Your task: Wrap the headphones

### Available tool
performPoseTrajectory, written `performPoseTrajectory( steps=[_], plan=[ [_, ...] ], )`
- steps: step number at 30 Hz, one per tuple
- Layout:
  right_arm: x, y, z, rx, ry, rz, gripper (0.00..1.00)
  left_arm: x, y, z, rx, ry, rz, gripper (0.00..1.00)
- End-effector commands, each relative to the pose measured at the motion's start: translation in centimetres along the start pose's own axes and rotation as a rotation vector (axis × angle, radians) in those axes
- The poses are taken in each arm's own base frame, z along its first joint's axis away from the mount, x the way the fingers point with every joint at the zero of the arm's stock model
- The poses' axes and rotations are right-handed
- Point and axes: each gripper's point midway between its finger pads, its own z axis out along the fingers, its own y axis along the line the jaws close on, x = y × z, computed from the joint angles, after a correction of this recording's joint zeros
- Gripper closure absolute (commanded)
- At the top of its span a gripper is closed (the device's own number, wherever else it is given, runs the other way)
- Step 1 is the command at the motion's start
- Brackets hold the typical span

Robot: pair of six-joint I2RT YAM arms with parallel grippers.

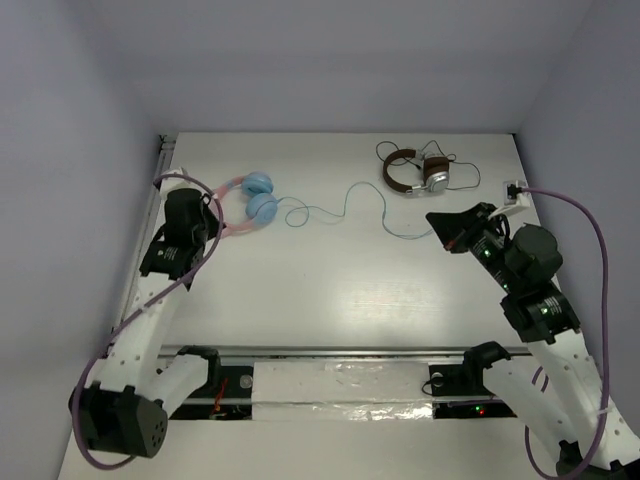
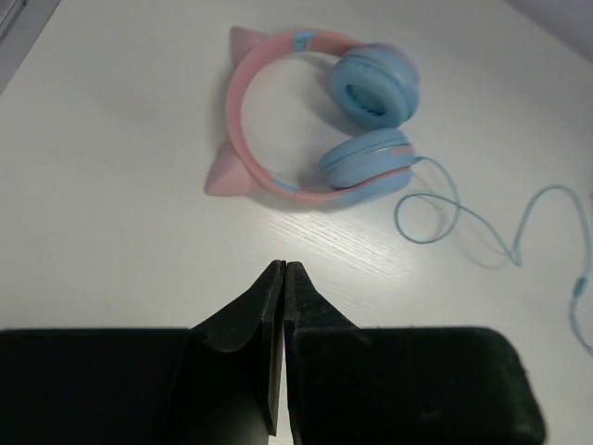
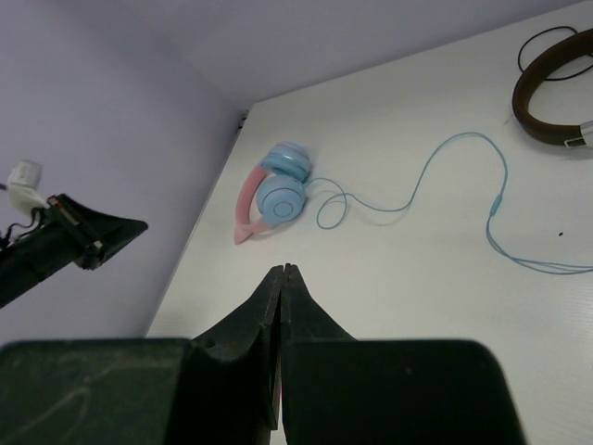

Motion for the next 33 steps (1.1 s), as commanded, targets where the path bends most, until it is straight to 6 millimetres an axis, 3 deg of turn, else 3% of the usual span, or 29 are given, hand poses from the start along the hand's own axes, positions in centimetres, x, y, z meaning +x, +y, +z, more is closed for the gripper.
performPoseTrajectory(
  steps=[1, 4, 5, 7, 9, 10, 11, 12, 14, 15, 17, 21, 26, 33],
  plan=[
    [-1.0, 1.5, 0.7, -0.086, -0.037, -0.017, 1.0, -0.7, 1.6, 1.9, -0.116, -0.027, 0.045, 1.0],
    [-0.8, 1.1, 1.3, -0.074, -0.037, -0.027, 1.0, -0.6, 1.7, 4.4, -0.168, 0.009, 0.086, 1.0],
    [-0.8, 0.9, 1.7, -0.067, -0.032, -0.026, 1.0, -1.4, 1.5, 4.9, -0.189, 0.004, 0.092, 0.97],
    [-0.5, 0.7, 1.9, -0.065, -0.021, -0.033, 1.0, 0.1, 1.9, 7.5, -0.239, 0.079, 0.128, 0.81],
    [-0.3, 0.5, 2.0, -0.063, -0.021, -0.045, 1.0, -0.2, 1.9, 9.7, -0.265, 0.117, 0.132, 0.7],
    [-0.2, 0.6, 2.0, -0.071, -0.017, -0.05, 1.0, 0.8, 2.3, 10.5, -0.28, 0.147, 0.143, 0.66],
    [0.0, 0.6, 2.0, -0.077, -0.009, -0.052, 1.0, -0.1, 2.4, 11.3, -0.285, 0.145, 0.134, 0.62],
    [0.3, 0.7, 2.1, -0.088, 0.005, -0.05, 1.0, 1.1, 2.8, 12.6, -0.307, 0.186, 0.147, 0.59],
    [0.5, 0.6, 2.0, -0.086, 0.008, -0.044, 1.0, 0.3, 3.4, 13.9, -0.337, 0.175, 0.139, 0.57],
    [0.4, 0.6, 1.8, -0.088, -0.002, -0.046, 1.0, 1.3, 3.8, 15.0, -0.353, 0.207, 0.157, 0.56],
    [0.5, 0.4, 1.8, -0.084, -0.005, -0.047, 0.99, 1.0, 3.9, 16.2, -0.359, 0.216, 0.166, 0.56],
    [1.3, 1.0, 2.1, -0.134, 0.024, -0.031, 0.99, 4.2, 4.0, 18.9, -0.308, 0.301, 0.171, 0.61],
    [2.8, 0.2, 2.9, -0.135, 0.063, -0.025, 0.99, 5.4, 4.2, 20.9, -0.297, 0.323, 0.166, 0.61],
    [3.2, -0.2, 3.3, -0.122, 0.075, -0.028, 0.98, 7.9, 5.8, 23.0, -0.31, 0.378, 0.159, 0.59]
  ],
)
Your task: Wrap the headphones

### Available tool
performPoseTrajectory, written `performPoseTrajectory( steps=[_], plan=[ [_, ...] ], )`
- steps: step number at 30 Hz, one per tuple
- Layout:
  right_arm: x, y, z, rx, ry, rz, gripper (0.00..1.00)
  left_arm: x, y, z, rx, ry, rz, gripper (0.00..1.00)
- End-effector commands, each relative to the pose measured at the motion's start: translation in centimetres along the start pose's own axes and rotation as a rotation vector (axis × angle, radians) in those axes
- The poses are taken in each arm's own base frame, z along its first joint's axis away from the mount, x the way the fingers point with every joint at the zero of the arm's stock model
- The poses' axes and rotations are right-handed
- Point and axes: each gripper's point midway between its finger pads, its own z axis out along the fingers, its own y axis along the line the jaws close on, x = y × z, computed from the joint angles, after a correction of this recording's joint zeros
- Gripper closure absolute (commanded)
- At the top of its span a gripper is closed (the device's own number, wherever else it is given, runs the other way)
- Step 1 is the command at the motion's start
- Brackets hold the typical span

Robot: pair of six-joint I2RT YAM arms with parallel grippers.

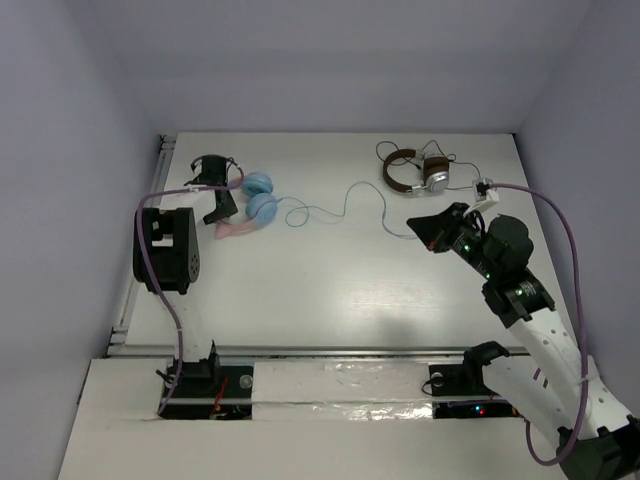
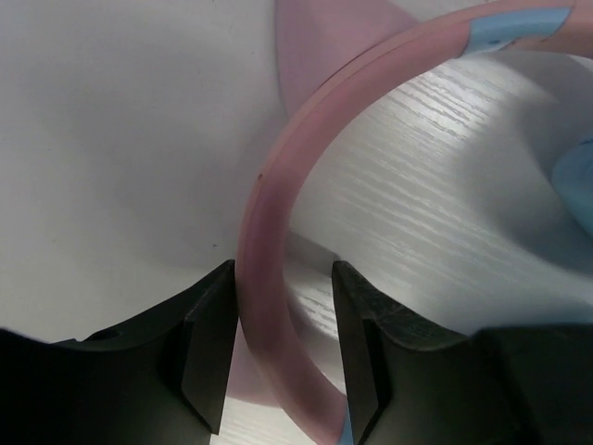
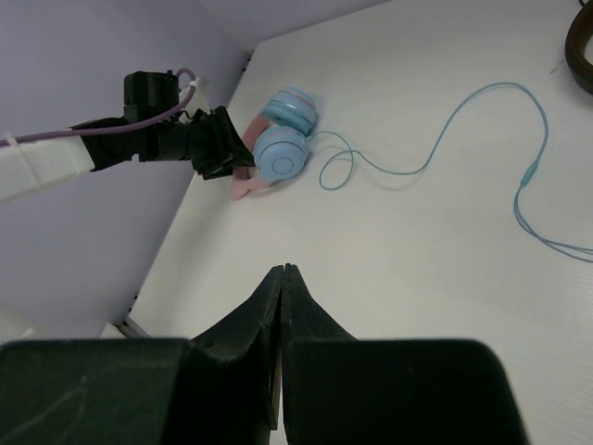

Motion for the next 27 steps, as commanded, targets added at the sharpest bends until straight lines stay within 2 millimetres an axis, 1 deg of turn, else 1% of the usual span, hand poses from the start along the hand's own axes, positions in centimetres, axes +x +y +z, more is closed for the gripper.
performPoseTrajectory(
  steps=[1, 2, 3, 5, 7, 8, 11, 13, 14, 15, 16, 17, 18, 20, 21, 23, 24, 25, 26, 27],
  plan=[
    [-1.7, 1.3, -0.1, -0.054, -0.065, -0.038, 0.97, -1.8, -0.7, 0.8, 0.024, -0.039, -0.006, 0.59],
    [-1.7, 1.2, -0.1, -0.052, -0.065, -0.037, 0.97, -2.1, -0.3, 1.1, 0.011, -0.041, -0.013, 0.59],
    [-1.7, 1.2, -0.1, -0.052, -0.065, -0.037, 0.97, -1.8, -0.2, 1.7, 0.004, -0.028, -0.005, 0.58],
    [-1.6, 1.0, 0.0, -0.047, -0.064, -0.037, 0.97, -2.1, -0.4, 2.1, 0.006, -0.033, -0.002, 0.58],
    [-1.3, 0.7, 0.2, -0.037, -0.055, -0.032, 0.97, -1.9, -0.7, 2.7, 0.012, -0.023, 0.005, 0.57],
    [-1.3, 0.6, 0.3, -0.035, -0.052, -0.032, 0.97, -2.2, -1.0, 2.7, 0.02, -0.026, 0.003, 0.57],
    [-1.0, 0.3, 0.6, -0.024, -0.045, -0.026, 0.97, -2.0, -1.4, 3.3, 0.039, -0.017, 0.012, 0.63],
    [-1.6, 0.5, 0.8, -0.035, -0.068, -0.03, 0.97, -1.8, -1.7, 3.5, 0.05, -0.008, 0.014, 0.88],
    [-1.3, 0.3, 1.0, -0.032, -0.058, -0.027, 0.97, -1.8, -2.2, 3.3, 0.078, 0.0, 0.016, 1.0],
    [-1.1, 0.0, 1.4, -0.029, -0.051, -0.022, 0.97, -2.5, -2.7, 2.7, 0.104, -0.012, 0.018, 1.0],
    [-1.2, 0.1, 1.4, -0.033, -0.055, -0.024, 0.97, -2.8, -3.0, 2.3, 0.123, -0.016, 0.016, 1.0],
    [-1.0, -0.2, 1.7, -0.027, -0.049, -0.021, 0.97, -3.4, -3.6, 1.6, 0.158, -0.023, 0.018, 1.0],
    [-0.7, -0.5, 2.2, -0.021, -0.041, -0.018, 0.97, -4.6, -4.0, 0.2, 0.186, -0.052, 0.016, 1.0],
    [-0.1, -0.6, 2.8, -0.026, -0.017, -0.017, 0.95, -5.7, -4.5, -1.7, 0.223, -0.067, 0.018, 1.0],
    [0.3, -0.5, 3.4, -0.04, 0.005, -0.023, 0.95, -6.9, -4.6, -3.6, 0.249, -0.103, 0.016, 1.0],
    [1.0, 0.6, 3.6, -0.099, 0.039, -0.041, 0.88, -7.3, -5.4, -6.1, 0.323, -0.107, 0.019, 1.0],
    [0.7, 0.8, 3.7, -0.111, 0.025, -0.053, 0.84, -8.2, -6.0, -8.7, 0.364, -0.148, 0.014, 1.0],
    [1.0, 1.0, 4.0, -0.122, 0.035, -0.059, 0.76, -8.4, -6.4, -10.2, 0.392, -0.166, 0.01, 1.0],
    [1.1, 1.0, 4.2, -0.127, 0.041, -0.066, 0.72, -8.1, -6.8, -11.3, 0.44, -0.166, 0.006, 1.0],
    [0.9, 1.3, 4.4, -0.148, 0.036, -0.095, 0.67, -8.6, -7.9, -14.3, 0.502, -0.208, 0.012, 1.0]
  ],
)
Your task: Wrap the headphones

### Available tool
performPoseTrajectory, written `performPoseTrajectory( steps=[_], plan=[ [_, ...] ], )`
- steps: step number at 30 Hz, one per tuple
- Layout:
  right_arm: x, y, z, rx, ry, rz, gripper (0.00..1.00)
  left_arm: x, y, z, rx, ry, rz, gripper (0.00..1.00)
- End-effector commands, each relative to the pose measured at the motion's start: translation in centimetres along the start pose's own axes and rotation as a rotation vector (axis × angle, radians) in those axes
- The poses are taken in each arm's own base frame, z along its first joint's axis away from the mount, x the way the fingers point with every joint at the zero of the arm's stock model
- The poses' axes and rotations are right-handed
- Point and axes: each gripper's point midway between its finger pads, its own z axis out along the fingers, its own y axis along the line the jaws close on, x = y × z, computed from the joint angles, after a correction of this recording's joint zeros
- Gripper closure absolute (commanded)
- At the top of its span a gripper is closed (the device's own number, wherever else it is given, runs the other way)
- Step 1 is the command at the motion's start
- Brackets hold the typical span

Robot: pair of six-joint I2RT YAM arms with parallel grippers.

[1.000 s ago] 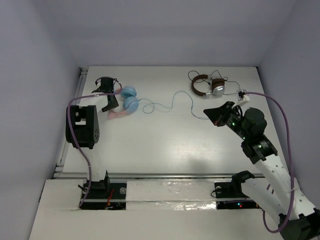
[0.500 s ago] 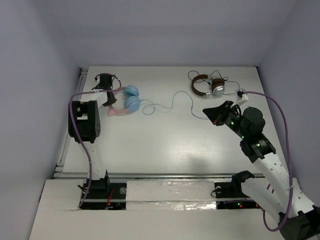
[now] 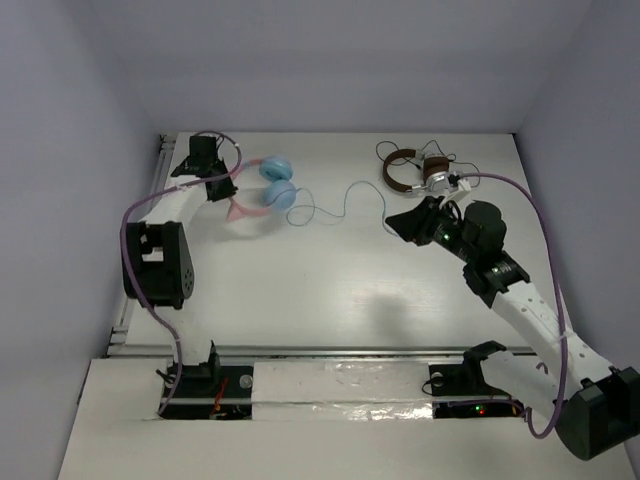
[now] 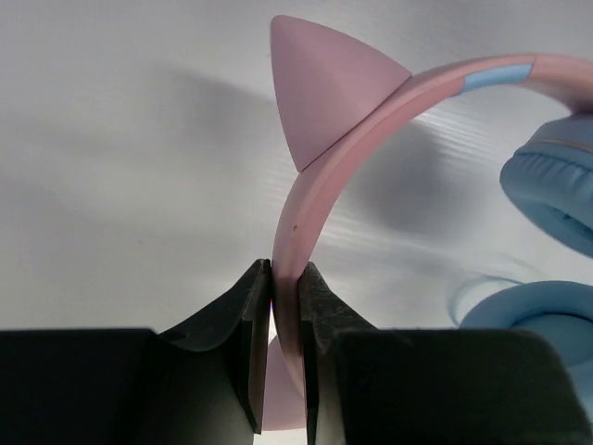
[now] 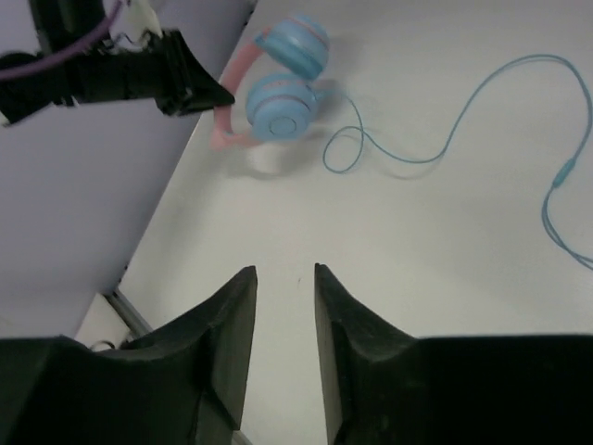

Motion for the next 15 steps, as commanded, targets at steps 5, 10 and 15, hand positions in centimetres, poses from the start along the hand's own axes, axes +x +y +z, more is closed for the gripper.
performPoseTrajectory(
  steps=[5, 10, 15],
  plan=[
    [-0.9, 4.4, 1.5, -0.261, 0.017, -0.214, 0.42, -4.3, -10.5, -15.8, 0.433, -0.196, 0.009, 1.0],
    [-3.0, 4.5, 0.9, -0.221, -0.081, -0.338, 0.21, -3.8, -12.1, -21.5, 0.564, -0.219, 0.017, 1.0],
    [-3.7, 5.5, 1.0, -0.223, -0.104, -0.388, 0.09, -2.6, -13.5, -26.2, 0.684, -0.212, 0.034, 1.0]
  ],
)
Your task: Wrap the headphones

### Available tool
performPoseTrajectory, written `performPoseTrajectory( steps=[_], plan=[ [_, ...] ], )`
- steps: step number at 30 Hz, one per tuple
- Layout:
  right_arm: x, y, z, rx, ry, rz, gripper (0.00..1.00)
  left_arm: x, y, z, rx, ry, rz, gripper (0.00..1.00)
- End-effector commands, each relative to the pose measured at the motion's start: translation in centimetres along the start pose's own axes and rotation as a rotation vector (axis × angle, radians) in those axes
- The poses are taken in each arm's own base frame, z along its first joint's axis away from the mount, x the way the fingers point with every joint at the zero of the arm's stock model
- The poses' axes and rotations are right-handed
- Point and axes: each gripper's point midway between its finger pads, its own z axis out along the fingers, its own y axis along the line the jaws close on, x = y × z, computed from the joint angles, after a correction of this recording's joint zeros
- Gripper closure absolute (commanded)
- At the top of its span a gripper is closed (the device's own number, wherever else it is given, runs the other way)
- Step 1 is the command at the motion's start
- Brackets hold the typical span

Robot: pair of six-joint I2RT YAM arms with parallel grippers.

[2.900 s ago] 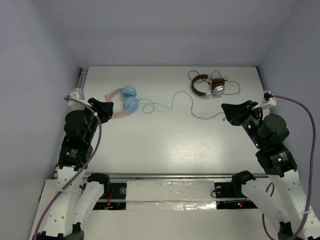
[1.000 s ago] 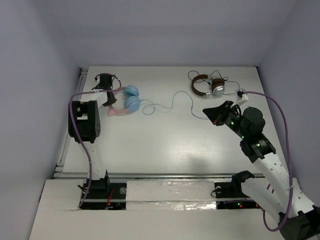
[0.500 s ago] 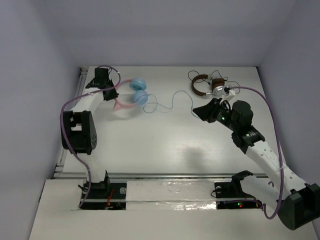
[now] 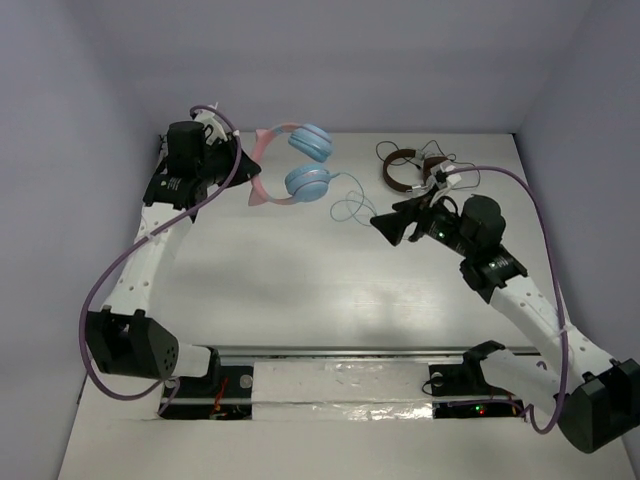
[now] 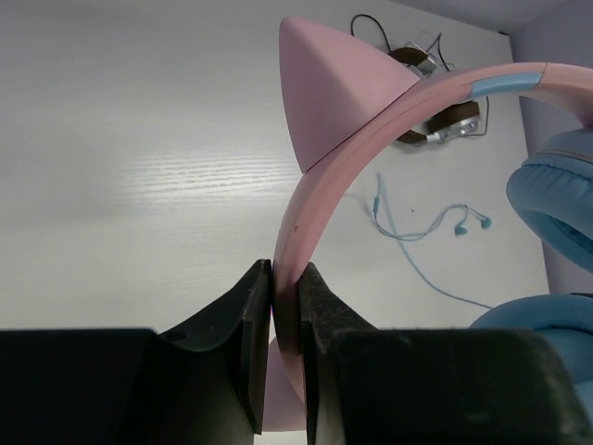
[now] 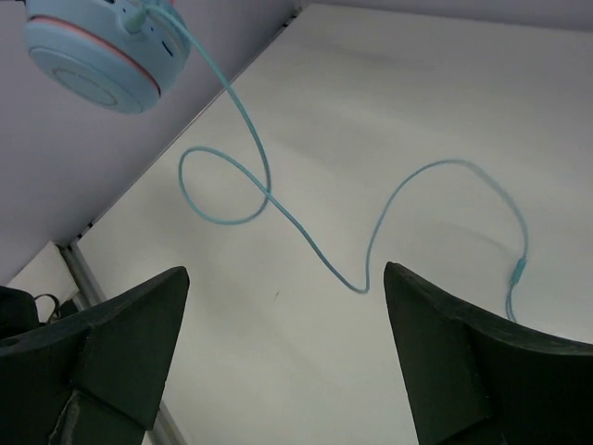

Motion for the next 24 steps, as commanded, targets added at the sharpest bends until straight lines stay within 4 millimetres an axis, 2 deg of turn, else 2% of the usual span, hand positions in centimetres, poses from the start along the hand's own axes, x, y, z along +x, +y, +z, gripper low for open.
performPoseTrajectory(
  steps=[1, 6, 8, 10, 13, 17, 23, 24],
  plan=[
    [-3.9, 1.9, 0.8, -0.036, -0.097, -0.133, 0.07, -0.6, -3.6, -2.9, 0.127, -0.016, -0.03, 1.0],
    [-1.3, 4.1, 2.5, -0.181, 0.0, -0.123, 0.08, -1.9, -6.0, -5.8, 0.197, -0.054, -0.016, 1.0],
    [-0.8, 5.4, 2.1, -0.258, -0.016, -0.106, 0.14, -2.8, -6.9, -6.7, 0.219, -0.073, -0.01, 1.0],
    [-1.2, 6.1, 1.9, -0.296, -0.054, -0.094, 0.18, -3.3, -7.8, -7.5, 0.249, -0.087, -0.004, 1.0],
    [-1.1, 5.0, 3.0, -0.248, -0.043, -0.09, 0.18, -4.2, -9.3, -9.0, 0.294, -0.106, 0.001, 1.0],
    [-1.9, 3.9, 3.6, -0.186, -0.082, -0.103, 0.16, -4.7, -11.0, -11.1, 0.347, -0.138, 0.01, 1.0],
    [-0.3, 2.6, 4.9, -0.169, -0.056, -0.074, 0.17, -6.0, -13.5, -13.9, 0.434, -0.181, 0.007, 1.0],
    [-0.6, 2.6, 5.1, -0.171, -0.077, -0.061, 0.17, -6.2, -13.8, -14.3, 0.442, -0.189, 0.012, 1.0]
  ],
)
